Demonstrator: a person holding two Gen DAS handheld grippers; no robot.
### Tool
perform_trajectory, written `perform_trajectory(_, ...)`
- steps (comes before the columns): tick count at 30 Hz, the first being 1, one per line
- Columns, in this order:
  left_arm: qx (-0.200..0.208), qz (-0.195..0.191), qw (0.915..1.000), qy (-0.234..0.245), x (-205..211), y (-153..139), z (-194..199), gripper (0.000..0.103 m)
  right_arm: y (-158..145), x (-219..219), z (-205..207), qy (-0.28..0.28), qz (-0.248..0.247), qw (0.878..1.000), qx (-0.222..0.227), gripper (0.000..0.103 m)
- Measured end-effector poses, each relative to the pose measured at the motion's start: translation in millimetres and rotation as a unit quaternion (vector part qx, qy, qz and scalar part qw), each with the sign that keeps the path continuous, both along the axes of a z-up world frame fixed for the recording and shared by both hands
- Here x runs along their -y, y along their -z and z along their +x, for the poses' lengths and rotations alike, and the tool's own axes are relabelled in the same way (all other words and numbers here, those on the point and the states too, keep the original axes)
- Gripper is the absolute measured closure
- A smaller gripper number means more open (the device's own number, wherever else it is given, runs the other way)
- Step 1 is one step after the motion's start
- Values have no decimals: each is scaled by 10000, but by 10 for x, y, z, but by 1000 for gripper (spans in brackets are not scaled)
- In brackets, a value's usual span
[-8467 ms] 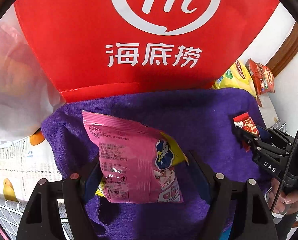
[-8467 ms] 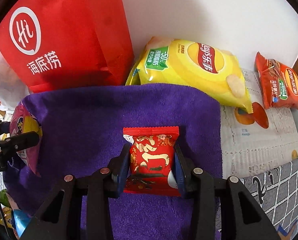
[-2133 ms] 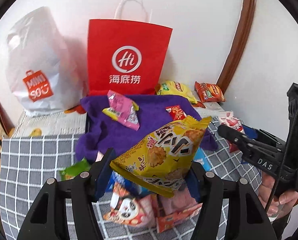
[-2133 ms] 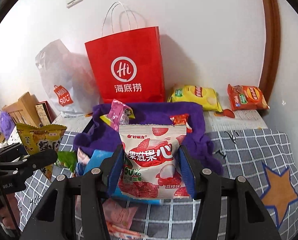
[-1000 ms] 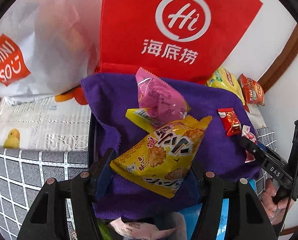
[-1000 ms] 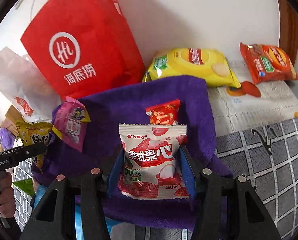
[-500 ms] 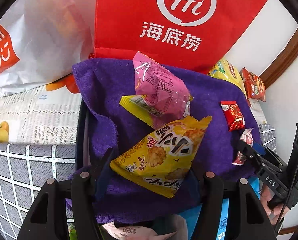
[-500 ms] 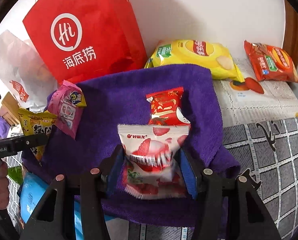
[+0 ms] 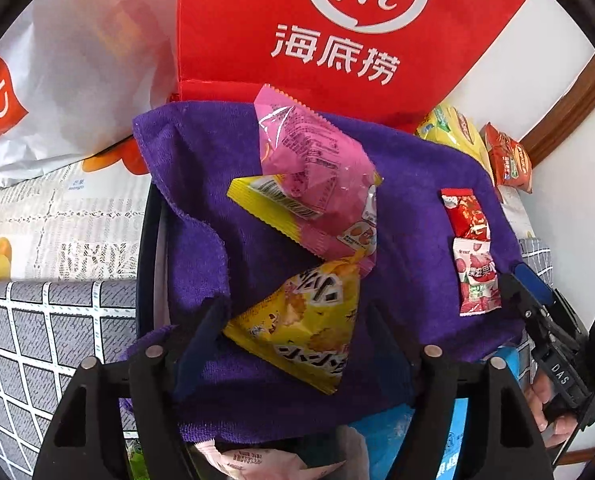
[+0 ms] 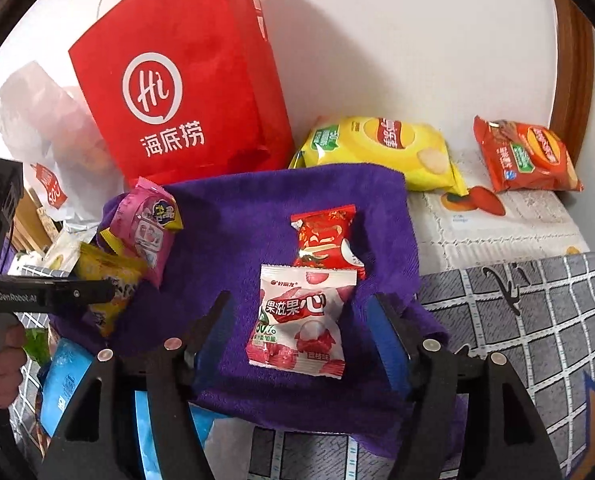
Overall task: Organize snacks
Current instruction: 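Move the right gripper back to the snack pile and grasp the pink Lotso ice-pop packet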
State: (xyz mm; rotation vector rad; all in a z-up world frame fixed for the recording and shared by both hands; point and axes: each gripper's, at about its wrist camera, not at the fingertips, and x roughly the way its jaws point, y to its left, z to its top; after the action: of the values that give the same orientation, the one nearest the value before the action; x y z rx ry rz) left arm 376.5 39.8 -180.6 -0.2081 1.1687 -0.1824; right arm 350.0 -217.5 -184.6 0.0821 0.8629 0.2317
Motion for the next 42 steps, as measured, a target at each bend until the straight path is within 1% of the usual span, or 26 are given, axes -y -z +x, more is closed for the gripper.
perform_trajectory(2, 21, 9, 10000, -5, -13, -38, -9, 27, -22, -7, -26, -11, -53, 10000, 62, 36)
perform_trajectory(5, 79, 54, 10000, 24, -9, -119, -35, 26, -75, -22, -67, -9, -143, 9998, 120, 36)
perform_trajectory(9, 238, 117, 9996, 42, -9, -276, -102, 26, -273, -63, -165, 13, -310, 9991, 280, 36)
perform_trajectory(11, 312, 110, 9994, 54, -11, -358, -153, 26, -357, -82, -208, 68, -354, 9991, 207, 36)
perform_trajectory(12, 376, 120, 9992, 81, -1, -415, -185, 26, -403, -84, -256, 66, -275, 9995, 155, 36)
perform_trajectory(15, 520, 257, 9982, 131, 29, -585, -262, 26, -538, -80, -457, 79, -100, 9998, 154, 36)
perform_trajectory(17, 648, 332, 9973, 128, 37, -714, -339, 26, -622, -89, -615, 71, -79, 9998, 176, 36)
perform_trajectory(19, 738, 325, 9966, 172, 34, -796, -444, 26, -702, -104, -794, 54, -113, 9997, 192, 36)
perform_trajectory(23, 789, 346, 9961, 181, -42, -835, -686, 26, -772, -144, -1197, -43, -140, 9996, 241, 36)
perform_trajectory(25, 772, 388, 9962, 132, -122, -799, -800, 26, -742, -185, -1369, -124, -112, 9996, 237, 36)
perform_trajectory(29, 785, 509, 9956, 12, -284, -671, -1026, 26, -586, -327, -1649, -392, -36, 9992, 118, 36)
perform_trajectory(32, 897, 546, 9944, -143, -422, -535, -1195, 26, -420, -473, -1821, -742, 169, 9970, -138, 37)
perform_trajectory(34, 1022, 412, 9936, -264, -530, -445, -1295, 26, -342, -562, -1900, -893, 140, 9957, -184, 37)
perform_trajectory(37, 1063, 210, 9937, -270, -604, -367, -1352, 26, -250, -670, -1958, -1191, 36, 9925, -264, 38)
perform_trajectory(42, 1113, 50, 9935, -228, -633, -340, -1413, 26, -118, -711, -1872, -1313, -7, 9902, -483, 38)
